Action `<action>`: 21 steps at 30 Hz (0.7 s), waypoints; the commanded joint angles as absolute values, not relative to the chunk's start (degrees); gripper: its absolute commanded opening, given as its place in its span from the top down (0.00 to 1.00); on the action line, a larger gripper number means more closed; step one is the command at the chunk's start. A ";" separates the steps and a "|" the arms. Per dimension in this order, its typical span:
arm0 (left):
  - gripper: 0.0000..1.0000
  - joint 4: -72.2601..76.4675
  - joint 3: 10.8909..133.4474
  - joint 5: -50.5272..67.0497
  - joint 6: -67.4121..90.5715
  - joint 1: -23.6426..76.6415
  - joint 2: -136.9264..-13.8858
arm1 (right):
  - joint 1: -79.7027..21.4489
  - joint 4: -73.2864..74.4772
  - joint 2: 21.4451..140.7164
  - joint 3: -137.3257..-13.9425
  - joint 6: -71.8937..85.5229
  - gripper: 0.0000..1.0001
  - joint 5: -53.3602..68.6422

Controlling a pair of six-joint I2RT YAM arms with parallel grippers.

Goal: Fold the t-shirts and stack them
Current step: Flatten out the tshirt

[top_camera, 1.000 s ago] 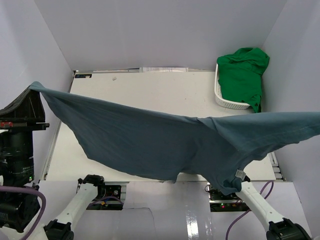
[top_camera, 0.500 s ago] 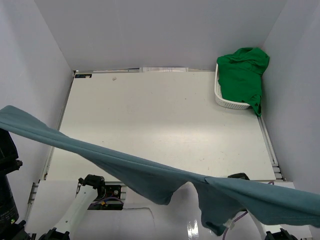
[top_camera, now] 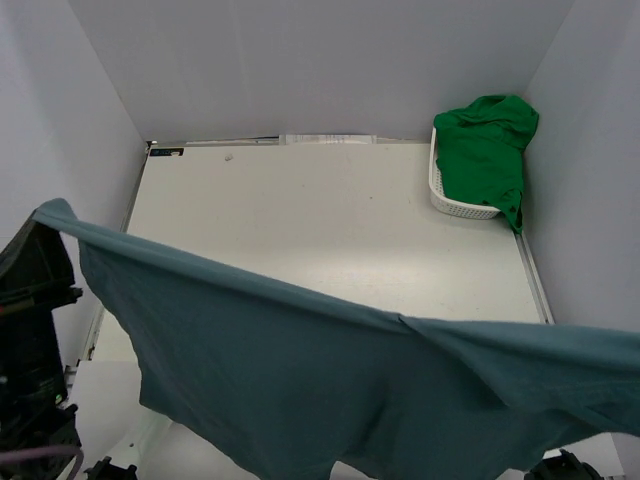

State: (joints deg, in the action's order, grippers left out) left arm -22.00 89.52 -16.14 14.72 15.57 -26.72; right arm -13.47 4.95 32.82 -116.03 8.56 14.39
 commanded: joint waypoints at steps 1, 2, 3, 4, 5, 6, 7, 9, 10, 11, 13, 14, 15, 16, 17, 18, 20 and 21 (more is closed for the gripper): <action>1.00 -22.94 80.71 -21.09 16.08 15.82 -27.60 | -13.80 5.89 37.18 -106.47 14.91 0.92 10.62; 1.00 -23.03 78.42 -21.35 16.61 15.82 -26.81 | -13.89 5.89 36.66 -102.61 16.51 0.92 11.24; 1.00 -23.03 74.05 -21.44 17.57 15.82 -26.46 | -13.80 5.71 36.22 -94.30 20.18 0.92 12.12; 1.00 -23.03 71.92 -21.36 17.84 15.82 -26.19 | -13.80 5.19 35.69 -90.22 20.21 0.92 13.26; 1.00 -23.20 70.07 -21.27 18.10 15.82 -25.84 | -13.80 4.66 34.64 -86.35 22.83 0.92 14.84; 1.00 -23.73 68.57 -21.18 18.54 15.82 -25.93 | -13.80 3.96 34.02 -82.39 24.33 0.92 15.55; 1.00 -24.25 66.21 -21.27 19.15 15.82 -26.01 | -13.80 3.17 33.40 -75.83 25.30 0.92 16.25; 1.00 -25.66 64.69 -21.62 19.95 15.82 -26.10 | -13.80 1.15 32.17 -70.60 27.42 0.92 17.84; 1.00 -25.66 63.30 -21.97 20.30 15.82 -26.02 | -13.80 0.88 31.91 -67.18 27.68 0.92 18.36; 1.00 -25.40 62.50 -22.41 20.30 15.82 -26.02 | -13.80 0.62 32.08 -65.84 28.29 0.92 18.80; 1.00 -24.53 60.66 -23.37 20.22 15.91 -26.80 | -13.80 0.70 32.87 -64.26 27.86 0.92 19.42; 1.00 -24.09 59.95 -23.55 20.13 15.82 -27.33 | -13.89 0.88 34.00 -63.99 27.51 0.92 19.51; 1.00 -23.73 59.51 -23.82 20.13 15.82 -28.64 | -13.80 1.49 34.62 -63.90 26.99 0.92 19.51; 1.00 -22.51 58.02 -24.08 20.21 15.82 -29.26 | -13.80 1.58 35.50 -63.64 26.81 0.92 20.12; 1.00 -21.72 57.14 -24.17 20.30 15.82 -29.79 | -13.80 1.67 37.25 -63.28 26.63 0.92 20.47; 1.00 -21.10 56.26 -24.26 20.48 15.91 -30.40 | -13.80 1.93 38.40 -63.19 26.63 0.92 21.00; 1.00 -18.55 52.67 -24.78 21.26 15.82 -31.99 | -13.80 3.25 41.81 -62.67 26.54 0.92 22.58; 1.00 -17.85 51.52 -24.96 21.62 15.82 -32.60 | -13.80 3.34 42.79 -62.32 26.63 0.92 22.85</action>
